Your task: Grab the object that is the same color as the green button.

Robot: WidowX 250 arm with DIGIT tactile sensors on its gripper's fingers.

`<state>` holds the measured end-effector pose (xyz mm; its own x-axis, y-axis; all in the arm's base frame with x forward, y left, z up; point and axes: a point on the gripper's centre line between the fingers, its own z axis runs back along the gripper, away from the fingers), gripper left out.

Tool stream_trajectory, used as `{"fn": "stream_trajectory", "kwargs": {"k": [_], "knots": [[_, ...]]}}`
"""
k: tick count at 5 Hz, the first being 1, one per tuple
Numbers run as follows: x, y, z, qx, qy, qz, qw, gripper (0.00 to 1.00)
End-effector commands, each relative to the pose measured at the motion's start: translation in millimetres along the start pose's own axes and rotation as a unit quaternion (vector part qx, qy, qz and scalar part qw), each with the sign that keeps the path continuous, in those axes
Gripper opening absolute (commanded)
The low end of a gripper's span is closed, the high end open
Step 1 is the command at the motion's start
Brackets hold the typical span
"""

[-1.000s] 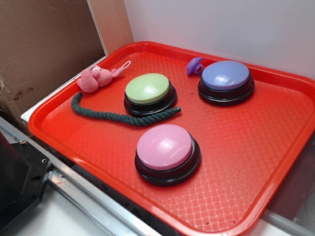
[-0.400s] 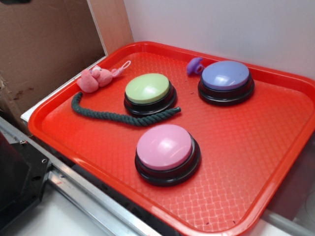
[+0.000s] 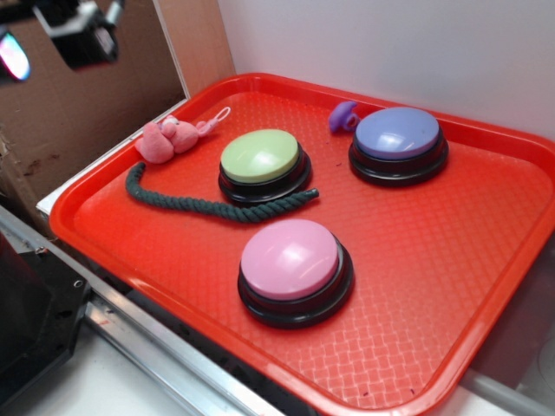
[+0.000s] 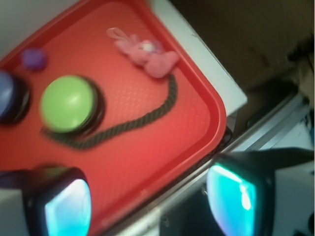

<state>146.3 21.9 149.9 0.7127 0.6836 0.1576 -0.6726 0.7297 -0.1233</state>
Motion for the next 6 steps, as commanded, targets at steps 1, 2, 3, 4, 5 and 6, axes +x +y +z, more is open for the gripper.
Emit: {"fn": "stream_trajectory", "kwargs": {"k": [1,2,3,4,5,6], "knots": [[12,13,-55,0.023,-0.038,0.200,0.979,1.00],[18,15,-80,0.038,-0.025,0.261,0.964,1.00],[31,15,-111,0.069,-0.030,0.282,0.957,1.00],[34,17,-134,0.088,-0.037,0.288,0.953,1.00],[32,20,-151,0.096,-0.041,0.294,0.950,1.00],[27,16,-156,0.091,-0.052,0.297,0.949,0.40]]}}
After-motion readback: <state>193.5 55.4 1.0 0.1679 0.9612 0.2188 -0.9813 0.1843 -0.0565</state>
